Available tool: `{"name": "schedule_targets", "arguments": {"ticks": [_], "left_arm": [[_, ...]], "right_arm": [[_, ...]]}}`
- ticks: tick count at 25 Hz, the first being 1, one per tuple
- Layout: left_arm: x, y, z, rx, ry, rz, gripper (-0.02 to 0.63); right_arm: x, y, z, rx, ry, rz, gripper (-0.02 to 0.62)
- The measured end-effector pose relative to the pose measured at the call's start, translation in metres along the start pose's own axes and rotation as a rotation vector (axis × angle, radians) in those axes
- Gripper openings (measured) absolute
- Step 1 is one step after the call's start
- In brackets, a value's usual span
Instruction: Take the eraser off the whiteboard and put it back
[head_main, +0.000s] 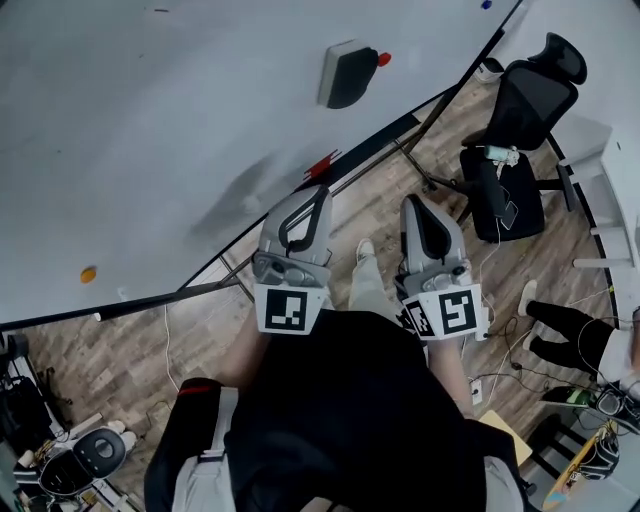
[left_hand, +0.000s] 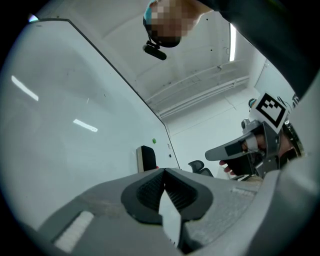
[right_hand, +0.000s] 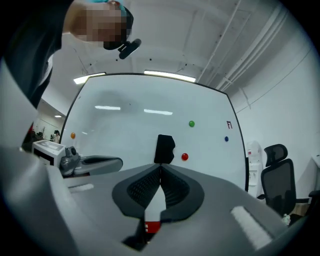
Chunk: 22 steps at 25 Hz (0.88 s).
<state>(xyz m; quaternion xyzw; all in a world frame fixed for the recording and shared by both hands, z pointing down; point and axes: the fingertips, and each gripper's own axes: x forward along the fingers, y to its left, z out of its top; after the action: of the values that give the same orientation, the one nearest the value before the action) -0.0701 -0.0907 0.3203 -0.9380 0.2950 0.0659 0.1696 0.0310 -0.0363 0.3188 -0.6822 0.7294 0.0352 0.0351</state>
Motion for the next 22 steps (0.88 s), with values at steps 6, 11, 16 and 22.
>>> {"name": "schedule_targets", "arguments": {"ticks": [6,11,16,22], "left_arm": [[0.009,0.011,-0.003,0.020,0.017,0.048,0.002],[0.020,0.022,-0.005,0.024,0.026,0.089,0.002],[0.028,0.031,-0.008,0.040,0.039,0.120,0.002],[0.036,0.043,-0.011,0.049,0.057,0.160,0.002]], "right_arm": [[0.037,0.000,0.003,0.000,-0.005,0.075,0.003],[0.066,-0.005,0.006,0.001,0.003,0.115,0.003],[0.092,-0.008,0.010,0.004,0.000,0.149,0.005],[0.119,-0.007,0.011,0.009,0.008,0.202,0.073]]}}
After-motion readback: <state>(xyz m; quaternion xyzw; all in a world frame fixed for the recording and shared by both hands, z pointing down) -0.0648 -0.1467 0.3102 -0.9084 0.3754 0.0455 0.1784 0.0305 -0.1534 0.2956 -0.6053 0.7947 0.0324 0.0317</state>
